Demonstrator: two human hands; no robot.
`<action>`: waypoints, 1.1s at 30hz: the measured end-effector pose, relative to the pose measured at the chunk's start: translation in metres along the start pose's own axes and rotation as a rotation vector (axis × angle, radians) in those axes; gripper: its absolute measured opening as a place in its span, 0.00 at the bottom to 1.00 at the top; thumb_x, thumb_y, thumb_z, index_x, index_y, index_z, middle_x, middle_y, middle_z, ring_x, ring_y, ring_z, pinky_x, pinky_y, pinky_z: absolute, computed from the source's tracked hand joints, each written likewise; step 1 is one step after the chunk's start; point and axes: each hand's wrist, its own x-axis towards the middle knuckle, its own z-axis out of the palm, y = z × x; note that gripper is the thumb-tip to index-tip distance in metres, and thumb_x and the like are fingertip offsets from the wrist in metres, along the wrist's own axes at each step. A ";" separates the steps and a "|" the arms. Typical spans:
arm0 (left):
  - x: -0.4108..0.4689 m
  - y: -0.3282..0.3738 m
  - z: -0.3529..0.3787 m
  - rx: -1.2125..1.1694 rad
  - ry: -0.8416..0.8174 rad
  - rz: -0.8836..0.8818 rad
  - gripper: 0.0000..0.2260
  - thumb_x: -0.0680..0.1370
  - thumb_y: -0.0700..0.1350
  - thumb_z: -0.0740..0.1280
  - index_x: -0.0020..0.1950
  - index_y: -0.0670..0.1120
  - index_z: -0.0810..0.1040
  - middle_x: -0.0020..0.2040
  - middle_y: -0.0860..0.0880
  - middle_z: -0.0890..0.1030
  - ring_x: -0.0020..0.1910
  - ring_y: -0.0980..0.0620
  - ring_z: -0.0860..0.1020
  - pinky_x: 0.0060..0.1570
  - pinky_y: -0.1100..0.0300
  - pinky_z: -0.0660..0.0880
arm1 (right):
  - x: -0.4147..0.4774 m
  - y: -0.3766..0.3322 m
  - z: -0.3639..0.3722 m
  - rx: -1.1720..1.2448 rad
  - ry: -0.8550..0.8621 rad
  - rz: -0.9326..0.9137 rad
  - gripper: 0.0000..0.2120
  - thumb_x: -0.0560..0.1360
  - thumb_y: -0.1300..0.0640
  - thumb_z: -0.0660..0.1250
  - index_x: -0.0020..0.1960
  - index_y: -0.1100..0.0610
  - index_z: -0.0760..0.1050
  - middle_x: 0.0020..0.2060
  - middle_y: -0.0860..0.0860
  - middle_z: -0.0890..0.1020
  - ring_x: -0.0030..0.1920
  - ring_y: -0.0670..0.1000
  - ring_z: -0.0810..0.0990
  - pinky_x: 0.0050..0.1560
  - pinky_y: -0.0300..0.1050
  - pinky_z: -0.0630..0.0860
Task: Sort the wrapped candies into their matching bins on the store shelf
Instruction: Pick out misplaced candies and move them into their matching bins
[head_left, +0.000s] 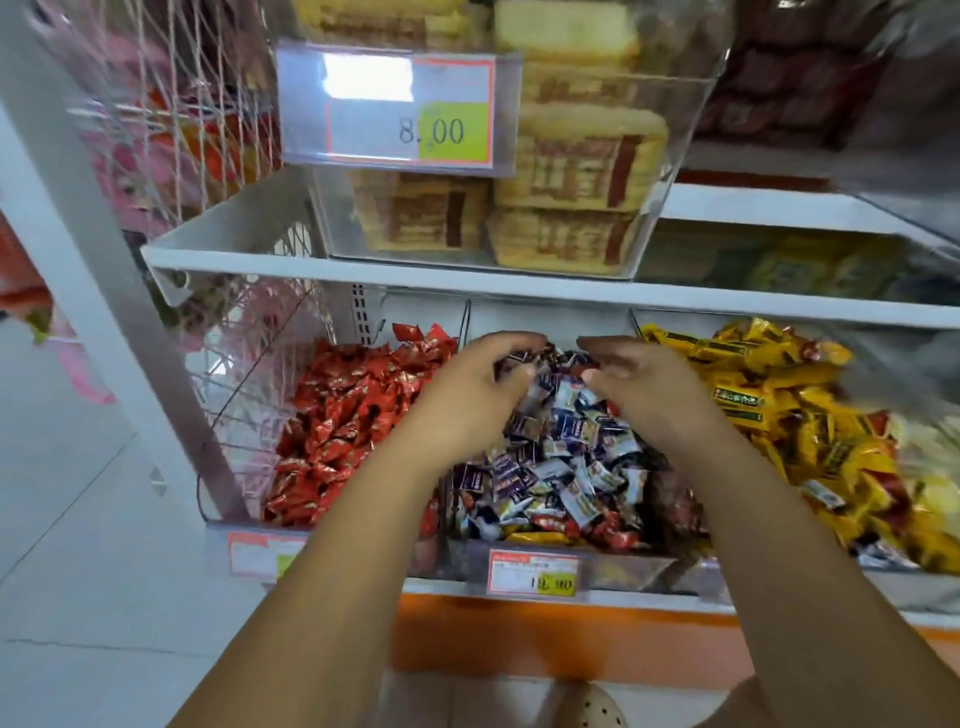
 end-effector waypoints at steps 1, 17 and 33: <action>-0.005 -0.001 -0.010 -0.013 0.028 0.006 0.12 0.81 0.46 0.61 0.64 0.58 0.75 0.62 0.52 0.78 0.58 0.46 0.77 0.53 0.60 0.70 | -0.001 -0.003 -0.001 -0.032 -0.004 -0.023 0.15 0.78 0.61 0.65 0.64 0.53 0.76 0.62 0.49 0.78 0.59 0.45 0.76 0.57 0.34 0.68; -0.107 -0.125 -0.098 0.454 -0.005 -0.159 0.30 0.79 0.59 0.60 0.78 0.54 0.54 0.79 0.54 0.49 0.77 0.57 0.48 0.70 0.68 0.46 | 0.044 -0.082 0.122 -0.757 -0.508 -0.420 0.20 0.80 0.53 0.63 0.72 0.47 0.68 0.71 0.48 0.69 0.69 0.48 0.68 0.65 0.37 0.62; -0.107 -0.129 -0.098 0.285 0.064 -0.164 0.44 0.74 0.57 0.69 0.78 0.56 0.40 0.77 0.57 0.34 0.77 0.58 0.43 0.70 0.66 0.47 | 0.045 -0.102 0.178 -0.771 -0.993 -0.301 0.37 0.71 0.40 0.70 0.75 0.38 0.57 0.75 0.47 0.60 0.73 0.49 0.61 0.73 0.48 0.60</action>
